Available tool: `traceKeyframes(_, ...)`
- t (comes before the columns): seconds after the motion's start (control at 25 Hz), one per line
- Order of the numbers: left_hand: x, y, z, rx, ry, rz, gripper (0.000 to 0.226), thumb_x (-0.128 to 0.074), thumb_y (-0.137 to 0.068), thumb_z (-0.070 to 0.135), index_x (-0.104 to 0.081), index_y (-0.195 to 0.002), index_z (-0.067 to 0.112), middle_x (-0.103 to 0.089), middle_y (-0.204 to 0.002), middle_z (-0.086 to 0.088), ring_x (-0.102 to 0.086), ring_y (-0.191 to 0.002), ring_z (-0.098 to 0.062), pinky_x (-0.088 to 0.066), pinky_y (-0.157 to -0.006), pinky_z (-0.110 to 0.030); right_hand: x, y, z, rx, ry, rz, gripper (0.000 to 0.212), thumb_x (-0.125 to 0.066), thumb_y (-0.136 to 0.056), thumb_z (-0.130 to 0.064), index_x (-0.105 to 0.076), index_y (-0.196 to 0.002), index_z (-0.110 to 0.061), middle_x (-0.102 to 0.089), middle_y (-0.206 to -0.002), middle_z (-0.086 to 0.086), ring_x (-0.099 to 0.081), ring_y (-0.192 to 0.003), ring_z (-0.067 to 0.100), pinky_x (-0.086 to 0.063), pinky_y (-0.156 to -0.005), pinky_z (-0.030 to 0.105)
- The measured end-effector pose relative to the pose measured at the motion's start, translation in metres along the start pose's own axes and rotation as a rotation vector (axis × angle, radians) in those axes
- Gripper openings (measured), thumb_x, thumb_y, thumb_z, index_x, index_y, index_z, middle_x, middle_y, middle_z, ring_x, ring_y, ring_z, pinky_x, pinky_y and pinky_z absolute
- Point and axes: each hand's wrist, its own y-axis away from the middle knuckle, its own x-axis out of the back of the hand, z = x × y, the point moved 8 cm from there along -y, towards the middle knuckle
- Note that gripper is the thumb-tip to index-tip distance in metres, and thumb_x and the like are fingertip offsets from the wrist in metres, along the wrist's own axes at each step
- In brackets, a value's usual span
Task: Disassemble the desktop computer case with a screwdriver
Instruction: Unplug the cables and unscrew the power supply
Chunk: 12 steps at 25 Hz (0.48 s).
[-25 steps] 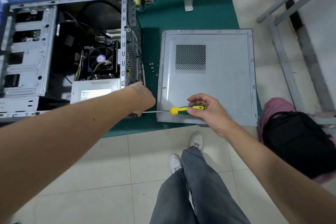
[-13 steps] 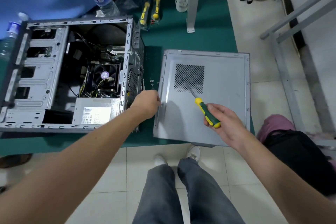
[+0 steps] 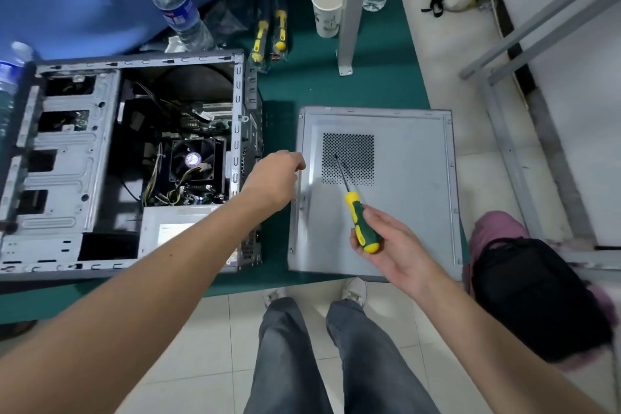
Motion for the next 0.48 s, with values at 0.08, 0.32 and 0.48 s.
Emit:
traceKeyframes(0.08,0.027,0.022,-0.002,-0.104,0.100,0.118,0.029,-0.048,-0.099,0.005,-0.061,-0.123,0.013,-0.062,-0.116,-0.004,-0.059,-0.101,-0.022,-0.050,-0.085,-0.032,-0.016,0.008,0.003,-0.010,-0.027,-0.040,0.021,-0.068,-0.084,-0.009,-0.071,-0.103,-0.001,-0.062,-0.088,0.014,-0.062,-0.080,0.027,-0.056,-0.077,0.038)
traceKeyframes(0.32,0.067,0.105,-0.074,0.004,0.181,0.416,0.035,-0.060,-0.095,0.024,-0.056,-0.129,0.013,-0.055,-0.123,-0.006,-0.048,-0.113,-0.025,-0.042,-0.095,-0.035,-0.082,0.029,0.004,0.036,0.168,-0.061,0.025,-0.041,-0.098,-0.001,-0.059,-0.116,0.001,-0.063,-0.095,0.017,-0.064,-0.073,0.026,-0.057,-0.068,0.039)
traceKeyframes(0.48,0.056,0.128,-0.088,-0.014,0.262,0.253,0.038,-0.050,-0.099,0.041,-0.057,-0.129,0.020,-0.058,-0.123,0.002,-0.048,-0.115,-0.014,-0.042,-0.101,-0.033,-0.142,0.046,0.016,0.106,0.258,-0.100,0.026,-0.048,-0.092,0.007,-0.056,-0.117,0.002,-0.064,-0.091,0.015,-0.067,-0.075,0.026,-0.058,-0.068,0.037)
